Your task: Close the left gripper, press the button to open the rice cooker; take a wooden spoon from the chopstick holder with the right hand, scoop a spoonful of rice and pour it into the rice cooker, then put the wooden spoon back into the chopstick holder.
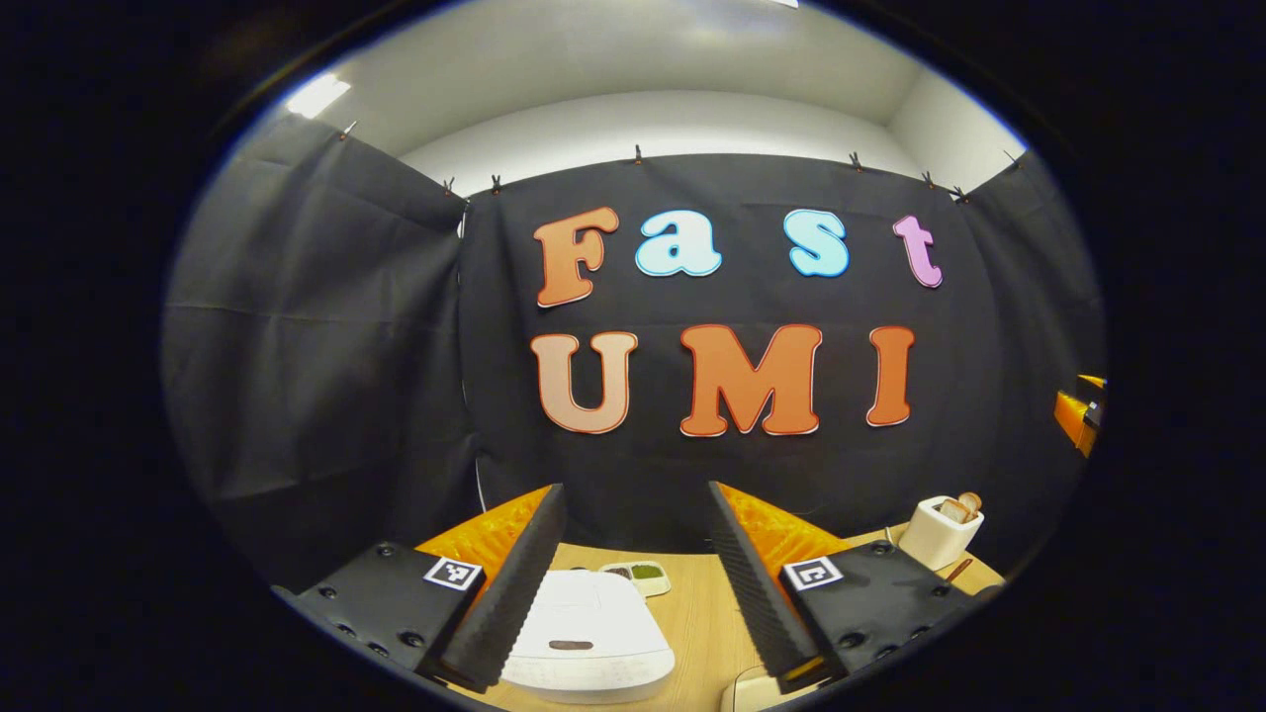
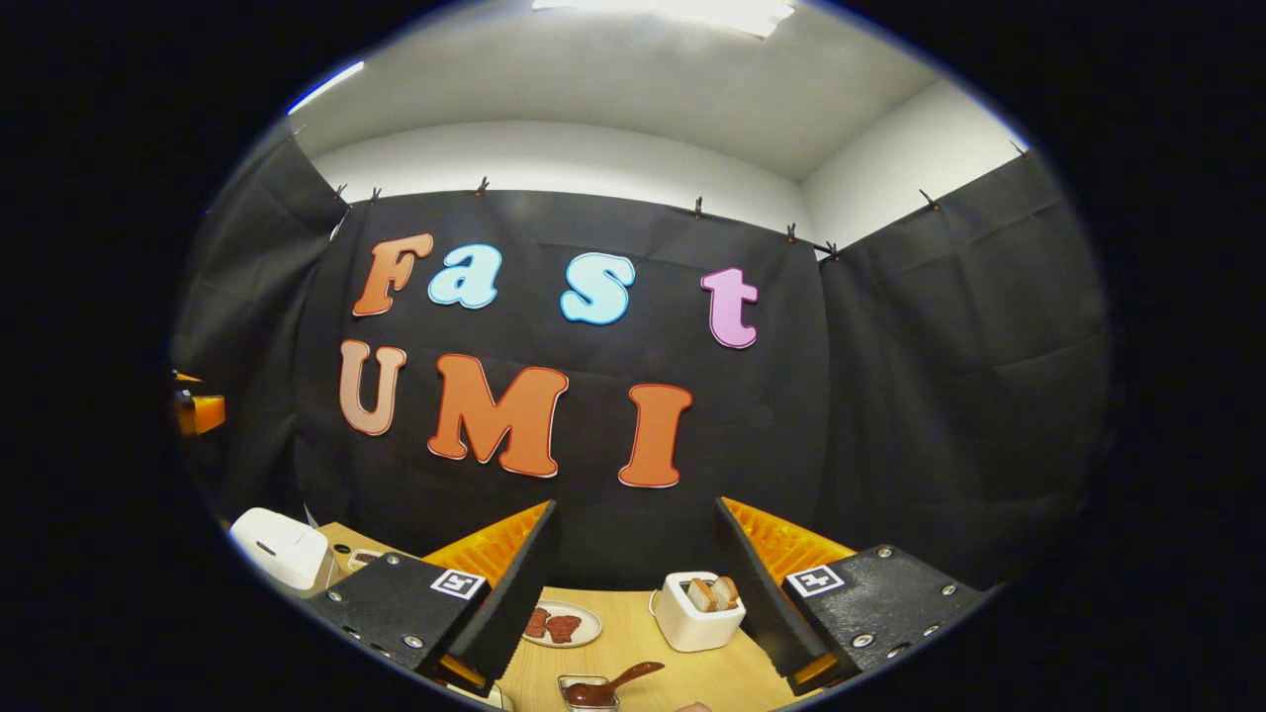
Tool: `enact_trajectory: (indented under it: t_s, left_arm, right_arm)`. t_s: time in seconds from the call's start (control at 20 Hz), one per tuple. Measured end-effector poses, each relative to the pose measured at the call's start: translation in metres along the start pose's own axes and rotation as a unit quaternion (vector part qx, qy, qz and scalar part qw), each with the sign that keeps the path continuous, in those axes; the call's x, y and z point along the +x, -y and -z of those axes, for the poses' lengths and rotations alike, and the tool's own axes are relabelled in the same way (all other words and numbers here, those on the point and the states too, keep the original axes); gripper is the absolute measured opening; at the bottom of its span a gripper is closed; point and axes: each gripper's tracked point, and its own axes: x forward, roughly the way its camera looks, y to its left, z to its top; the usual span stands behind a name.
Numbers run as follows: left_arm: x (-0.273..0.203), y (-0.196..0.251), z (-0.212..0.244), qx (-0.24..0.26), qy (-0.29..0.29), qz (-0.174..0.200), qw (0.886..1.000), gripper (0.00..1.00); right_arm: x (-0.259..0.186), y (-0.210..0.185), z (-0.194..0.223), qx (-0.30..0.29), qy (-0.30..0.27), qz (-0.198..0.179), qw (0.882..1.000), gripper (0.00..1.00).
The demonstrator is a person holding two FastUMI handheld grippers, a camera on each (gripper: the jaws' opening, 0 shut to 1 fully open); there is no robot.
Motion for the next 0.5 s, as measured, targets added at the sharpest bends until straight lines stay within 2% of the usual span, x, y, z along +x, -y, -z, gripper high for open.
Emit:
enact_trajectory:
  t_s: [0.05, 0.2, 0.25, 0.5]
  left_arm:
    - [0.002, 0.003, 0.000, -0.004, -0.002, 0.009, 1.000, 0.66]
    - [0.004, -0.017, 0.002, -0.018, -0.021, -0.028, 0.999, 0.22]
    - [0.013, -0.019, 0.008, -0.028, -0.033, -0.027, 0.999, 0.08]
    - [0.035, -0.033, 0.054, -0.064, -0.140, -0.029, 0.988, 0.05]
  right_arm:
    - [0.000, 0.001, 0.002, -0.001, -0.004, 0.002, 1.000, 0.95]
    - [0.000, 0.001, 0.006, -0.003, -0.012, 0.004, 1.000, 0.95]
    - [-0.001, 0.003, 0.007, -0.005, -0.013, 0.005, 1.000, 0.95]
    - [-0.006, 0.012, 0.018, -0.008, -0.027, 0.017, 0.999, 0.95]
